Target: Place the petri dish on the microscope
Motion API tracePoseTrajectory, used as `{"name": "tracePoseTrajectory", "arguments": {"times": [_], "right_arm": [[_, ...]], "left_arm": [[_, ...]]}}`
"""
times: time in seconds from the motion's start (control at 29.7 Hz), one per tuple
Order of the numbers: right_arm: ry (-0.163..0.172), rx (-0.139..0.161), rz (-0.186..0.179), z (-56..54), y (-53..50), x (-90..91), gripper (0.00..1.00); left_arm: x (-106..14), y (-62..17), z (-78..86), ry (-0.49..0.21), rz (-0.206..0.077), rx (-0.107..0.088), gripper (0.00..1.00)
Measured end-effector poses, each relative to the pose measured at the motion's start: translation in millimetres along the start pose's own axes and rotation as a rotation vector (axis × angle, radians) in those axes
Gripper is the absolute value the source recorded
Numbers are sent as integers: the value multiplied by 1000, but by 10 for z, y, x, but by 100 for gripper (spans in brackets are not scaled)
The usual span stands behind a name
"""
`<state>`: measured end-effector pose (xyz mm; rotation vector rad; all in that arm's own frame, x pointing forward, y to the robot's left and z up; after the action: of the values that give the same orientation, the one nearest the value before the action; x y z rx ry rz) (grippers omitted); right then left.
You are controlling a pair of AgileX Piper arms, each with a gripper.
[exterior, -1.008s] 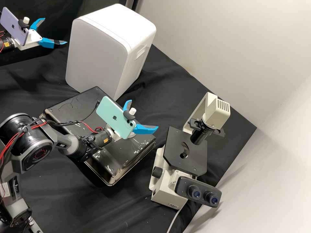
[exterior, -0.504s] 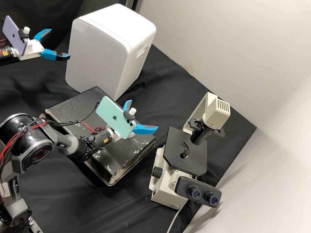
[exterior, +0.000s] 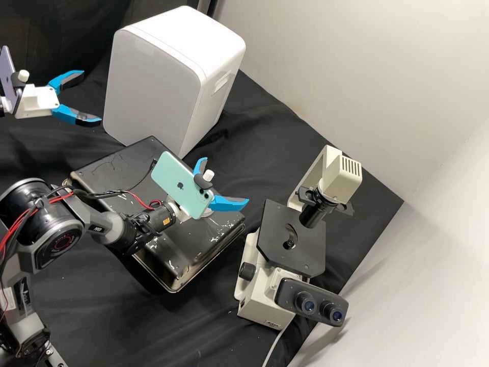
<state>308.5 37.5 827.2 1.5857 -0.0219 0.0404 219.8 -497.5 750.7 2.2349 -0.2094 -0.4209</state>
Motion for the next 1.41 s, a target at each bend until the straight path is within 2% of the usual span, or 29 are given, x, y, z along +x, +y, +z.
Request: {"name": "tracePoseTrajectory", "arguments": {"times": [0.13, 0.27, 0.57, 0.81, 0.91, 1.41], "right_arm": [[0, 0, 0, 0, 0, 0, 100], [0, 0, 0, 0, 0, 0, 100], [0, 0, 0, 0, 0, 0, 100], [0, 0, 0, 0, 0, 0, 100], [0, 0, 0, 0, 0, 0, 100], [0, 0, 0, 0, 0, 0, 100]], "left_arm": [[-75, -74, 76, -34, -36, -1, 100], [-154, -122, 170, -104, -62, 16, 100], [-253, -155, 277, -220, -82, 58, 100], [-349, -165, 373, -368, -88, 131, 100], [-361, -171, 392, -402, -88, 160, 100], [-359, -171, 362, -397, -89, 170, 100]]}}
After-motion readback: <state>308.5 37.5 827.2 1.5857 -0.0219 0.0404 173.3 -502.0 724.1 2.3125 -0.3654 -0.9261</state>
